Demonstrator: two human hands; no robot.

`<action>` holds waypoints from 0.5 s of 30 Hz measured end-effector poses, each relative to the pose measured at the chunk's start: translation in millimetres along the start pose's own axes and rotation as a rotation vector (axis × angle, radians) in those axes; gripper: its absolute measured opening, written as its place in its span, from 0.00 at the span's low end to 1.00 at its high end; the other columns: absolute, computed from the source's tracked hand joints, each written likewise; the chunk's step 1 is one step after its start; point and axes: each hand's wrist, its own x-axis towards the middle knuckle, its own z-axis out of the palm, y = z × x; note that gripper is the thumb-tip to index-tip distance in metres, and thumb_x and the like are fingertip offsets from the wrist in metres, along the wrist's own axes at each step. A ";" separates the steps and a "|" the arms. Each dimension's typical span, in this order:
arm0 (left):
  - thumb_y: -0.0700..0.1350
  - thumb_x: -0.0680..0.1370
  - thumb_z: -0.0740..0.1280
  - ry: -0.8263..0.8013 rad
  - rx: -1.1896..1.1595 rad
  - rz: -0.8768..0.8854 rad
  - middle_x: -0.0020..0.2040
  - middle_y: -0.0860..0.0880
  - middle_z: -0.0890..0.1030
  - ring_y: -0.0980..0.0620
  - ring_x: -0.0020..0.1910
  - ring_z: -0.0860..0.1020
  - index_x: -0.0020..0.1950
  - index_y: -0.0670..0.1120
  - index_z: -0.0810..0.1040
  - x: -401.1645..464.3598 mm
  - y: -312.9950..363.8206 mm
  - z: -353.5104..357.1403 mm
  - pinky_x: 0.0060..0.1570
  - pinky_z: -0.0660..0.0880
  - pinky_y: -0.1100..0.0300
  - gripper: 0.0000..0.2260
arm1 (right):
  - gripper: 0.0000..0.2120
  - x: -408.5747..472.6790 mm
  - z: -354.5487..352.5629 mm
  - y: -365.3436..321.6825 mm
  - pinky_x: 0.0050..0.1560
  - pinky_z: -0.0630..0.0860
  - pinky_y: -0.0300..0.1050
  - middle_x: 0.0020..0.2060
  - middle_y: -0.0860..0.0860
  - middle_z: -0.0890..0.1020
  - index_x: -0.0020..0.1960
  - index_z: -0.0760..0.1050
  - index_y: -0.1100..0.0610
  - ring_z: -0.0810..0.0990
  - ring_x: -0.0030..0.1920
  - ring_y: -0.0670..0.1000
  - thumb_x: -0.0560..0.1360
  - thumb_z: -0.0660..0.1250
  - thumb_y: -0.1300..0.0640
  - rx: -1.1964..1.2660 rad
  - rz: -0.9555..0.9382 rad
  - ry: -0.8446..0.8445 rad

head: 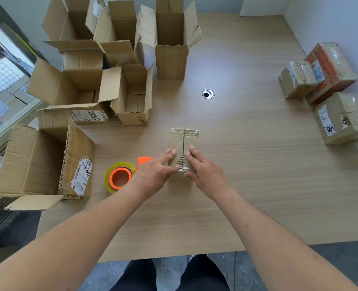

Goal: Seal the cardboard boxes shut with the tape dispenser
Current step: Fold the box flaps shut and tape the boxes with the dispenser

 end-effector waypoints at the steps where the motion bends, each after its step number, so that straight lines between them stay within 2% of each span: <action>1: 0.39 0.76 0.75 -0.013 -0.015 0.000 0.71 0.40 0.75 0.42 0.71 0.74 0.58 0.51 0.86 0.5 -2.0 -2.0 0.57 0.81 0.44 0.12 | 0.32 0.7 -0.2 -1.0 0.64 0.76 0.53 0.81 0.44 0.57 0.80 0.63 0.54 0.66 0.77 0.49 0.80 0.69 0.50 -0.014 0.000 -0.009; 4: 0.44 0.73 0.79 -0.121 0.022 0.037 0.73 0.44 0.75 0.46 0.73 0.72 0.65 0.51 0.82 7.1 -9.4 -17.2 0.64 0.77 0.47 0.21 | 0.32 3.8 -3.9 1.5 0.62 0.77 0.54 0.82 0.43 0.56 0.80 0.63 0.54 0.71 0.74 0.52 0.79 0.70 0.52 -0.031 0.010 -0.044; 6: 0.44 0.68 0.82 -0.153 0.062 0.044 0.70 0.46 0.77 0.47 0.71 0.75 0.67 0.47 0.81 14.1 -13.5 -25.6 0.68 0.74 0.46 0.28 | 0.34 8.0 -7.5 4.3 0.63 0.77 0.54 0.81 0.43 0.57 0.80 0.63 0.53 0.71 0.74 0.52 0.78 0.72 0.54 -0.004 0.001 -0.057; 10: 0.43 0.62 0.85 -0.136 0.110 0.020 0.64 0.48 0.82 0.49 0.65 0.79 0.61 0.47 0.84 21.0 -12.2 -23.5 0.60 0.80 0.46 0.27 | 0.35 13.4 -7.9 9.7 0.66 0.75 0.54 0.81 0.42 0.56 0.80 0.63 0.53 0.70 0.75 0.52 0.77 0.73 0.56 0.007 -0.020 -0.063; 12: 0.43 0.62 0.85 -0.121 0.102 0.030 0.63 0.48 0.83 0.49 0.65 0.80 0.59 0.47 0.85 19.5 -10.2 -20.7 0.56 0.82 0.48 0.27 | 0.36 12.3 -9.1 12.0 0.68 0.73 0.53 0.82 0.42 0.56 0.80 0.62 0.53 0.67 0.76 0.50 0.76 0.74 0.52 0.023 -0.024 -0.068; 15: 0.44 0.62 0.85 -0.122 0.099 0.075 0.64 0.48 0.82 0.47 0.65 0.79 0.60 0.46 0.84 19.3 -11.7 -23.5 0.54 0.82 0.48 0.28 | 0.43 12.2 -12.2 6.1 0.72 0.70 0.49 0.81 0.42 0.56 0.80 0.63 0.53 0.63 0.78 0.45 0.72 0.75 0.39 0.042 0.016 -0.081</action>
